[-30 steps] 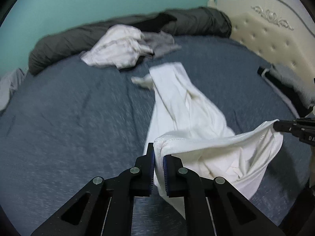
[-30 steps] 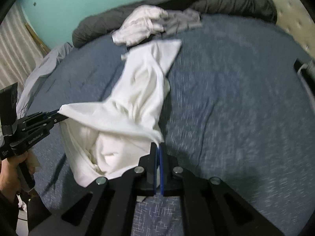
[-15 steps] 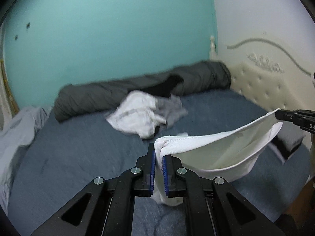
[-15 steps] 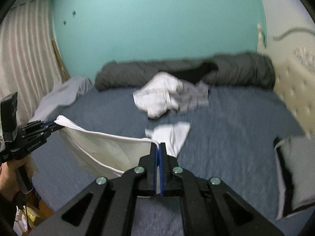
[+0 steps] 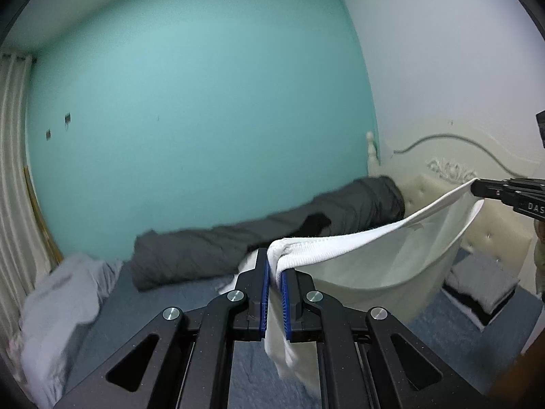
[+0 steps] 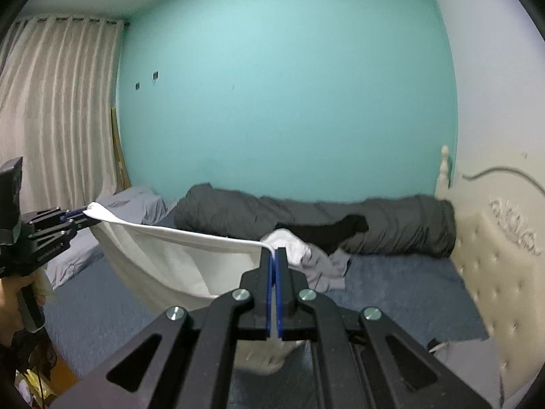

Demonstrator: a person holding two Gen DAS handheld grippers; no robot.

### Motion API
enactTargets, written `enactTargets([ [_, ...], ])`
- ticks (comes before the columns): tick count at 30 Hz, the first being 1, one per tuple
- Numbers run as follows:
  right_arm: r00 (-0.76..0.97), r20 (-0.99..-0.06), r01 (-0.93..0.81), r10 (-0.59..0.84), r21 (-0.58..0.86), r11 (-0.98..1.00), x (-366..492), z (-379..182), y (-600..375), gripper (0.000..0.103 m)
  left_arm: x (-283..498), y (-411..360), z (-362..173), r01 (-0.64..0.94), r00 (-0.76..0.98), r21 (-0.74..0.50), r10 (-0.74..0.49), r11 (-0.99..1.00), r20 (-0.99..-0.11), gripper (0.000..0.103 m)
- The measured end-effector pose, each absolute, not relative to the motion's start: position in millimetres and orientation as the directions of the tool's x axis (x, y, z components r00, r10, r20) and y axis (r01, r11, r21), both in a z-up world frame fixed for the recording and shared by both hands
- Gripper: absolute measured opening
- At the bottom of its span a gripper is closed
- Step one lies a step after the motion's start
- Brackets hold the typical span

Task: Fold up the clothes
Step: 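Lift the white T-shirt off the bed with both tools, spreading the hem between them, then hold the white T-shirt raised and stretched between the left and right tools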

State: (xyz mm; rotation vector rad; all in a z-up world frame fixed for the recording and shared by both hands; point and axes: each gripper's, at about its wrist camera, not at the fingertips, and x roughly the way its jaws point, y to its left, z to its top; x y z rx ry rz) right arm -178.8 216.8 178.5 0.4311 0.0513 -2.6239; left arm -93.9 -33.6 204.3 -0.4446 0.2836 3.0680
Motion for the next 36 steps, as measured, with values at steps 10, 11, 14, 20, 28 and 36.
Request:
enactTargets([
  [10,-0.857,-0.222,0.475,-0.464,0.006,-0.880,-143,249,230,0.001,-54,-33,273,-0.102,-0.972,0.145,0.067,-0.984,-0.226,0.007],
  [11,-0.856,-0.217,0.479,-0.468,0.002,-0.878,-138,252,232,0.001,-52,-35,271,-0.111,-0.970,0.136,0.077,-0.985,-0.232,0.007],
  [14,-0.853,-0.219,0.487,-0.474,-0.008,-0.873,-131,253,235,0.001,-55,-34,258,-0.117,-0.963,0.140,0.078,-0.983,-0.258,0.007],
  [20,-0.845,-0.271,0.483,-0.460,-0.022,-0.875,-138,227,232,0.001,-71,-41,226,-0.120,-0.946,0.130,0.073,-0.984,-0.315,0.007],
  [28,-0.830,-0.342,0.472,-0.441,-0.008,-0.882,-158,191,226,0.001,-89,-39,194,-0.115,-0.928,0.127,0.061,-0.985,-0.368,0.007],
  [36,-0.825,-0.360,0.464,-0.436,0.007,-0.886,-172,182,223,0.001,-106,-35,189,-0.106,-0.923,0.119,0.053,-0.987,-0.382,0.007],
])
